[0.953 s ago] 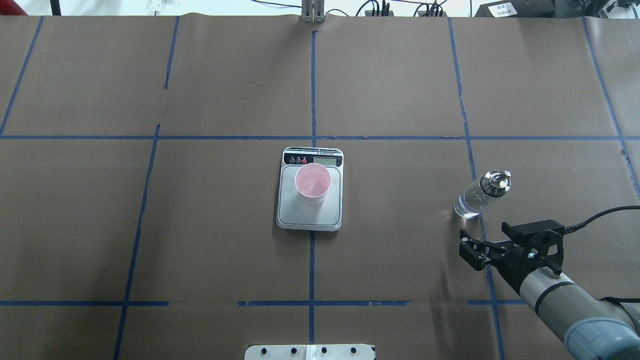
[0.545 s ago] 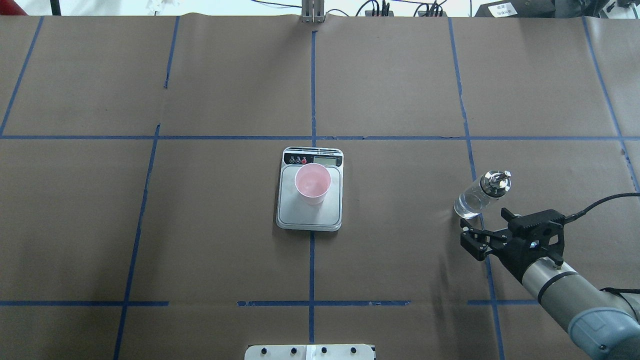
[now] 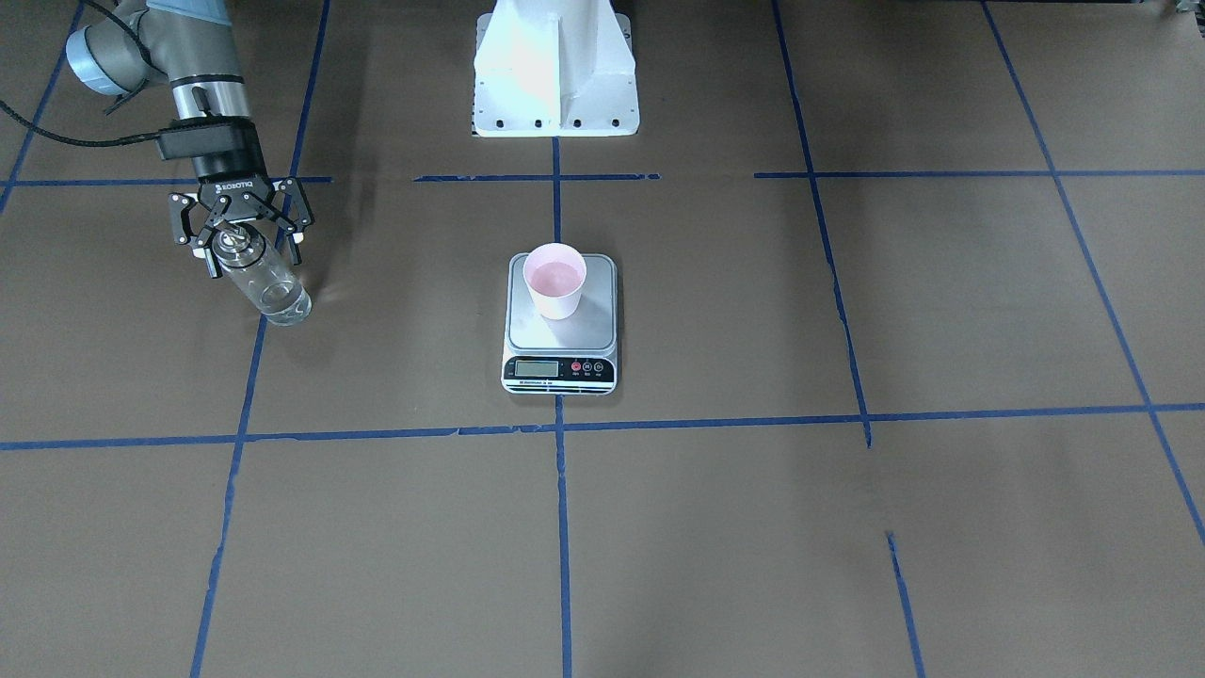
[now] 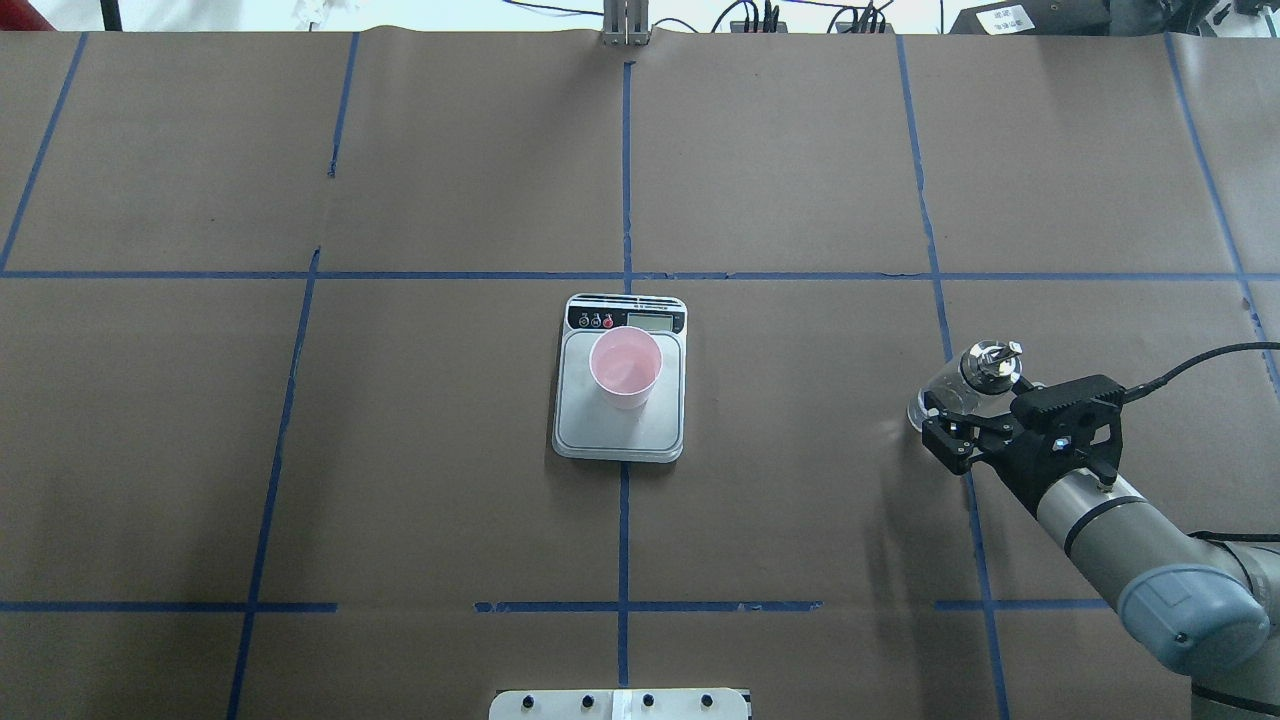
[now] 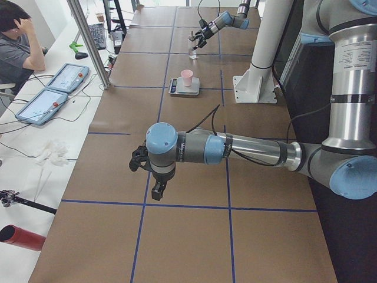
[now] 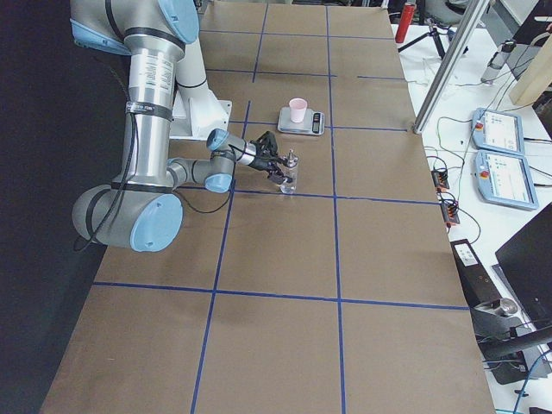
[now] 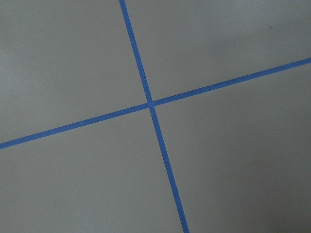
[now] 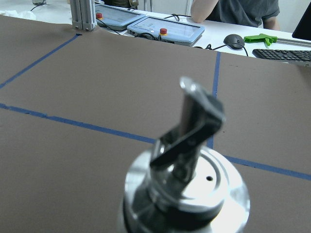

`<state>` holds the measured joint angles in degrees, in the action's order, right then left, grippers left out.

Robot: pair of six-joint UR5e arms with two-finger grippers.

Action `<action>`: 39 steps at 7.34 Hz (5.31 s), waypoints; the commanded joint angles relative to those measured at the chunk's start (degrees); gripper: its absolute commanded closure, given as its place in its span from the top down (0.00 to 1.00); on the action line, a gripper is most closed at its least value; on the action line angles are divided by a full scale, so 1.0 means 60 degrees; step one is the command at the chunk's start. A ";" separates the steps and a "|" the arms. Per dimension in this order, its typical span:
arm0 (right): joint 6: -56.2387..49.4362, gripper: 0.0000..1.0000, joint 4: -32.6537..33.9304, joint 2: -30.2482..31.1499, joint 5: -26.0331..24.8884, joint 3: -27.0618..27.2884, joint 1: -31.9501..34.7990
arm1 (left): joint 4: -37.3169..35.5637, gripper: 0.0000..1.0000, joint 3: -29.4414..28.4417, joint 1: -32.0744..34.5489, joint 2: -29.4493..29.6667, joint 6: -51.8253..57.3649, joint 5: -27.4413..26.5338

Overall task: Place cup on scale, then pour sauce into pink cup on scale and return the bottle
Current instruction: 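Reach the right gripper to the glass sauce bottle and grasp it, then lift the glass bottle upward with the right gripper, then carry the bottle over the pink cup and tilt the spout down, then hold the tilted bottle over the pink cup to pour sauce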

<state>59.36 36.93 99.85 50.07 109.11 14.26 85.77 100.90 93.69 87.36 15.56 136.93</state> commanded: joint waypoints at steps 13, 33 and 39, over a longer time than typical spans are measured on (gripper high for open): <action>-0.1906 0.00 -0.1731 -0.0291 -0.0288 -0.0666 0.0771 | -0.0013 1.00 0.0190 -0.0029 0.0029 0.0000 0.0015; -1.2572 0.00 0.8611 -0.6504 -0.6453 -0.1867 -0.0136 | -0.0042 1.00 0.0190 -0.0044 0.0029 0.0000 0.0015; -1.3453 0.00 0.8611 -0.6416 -0.7510 -0.2072 -0.0414 | -0.0042 1.00 0.0190 -0.0059 0.0044 0.0000 0.0015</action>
<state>-21.28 88.59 61.30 5.34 96.89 11.83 85.52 102.04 93.34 87.62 15.56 137.02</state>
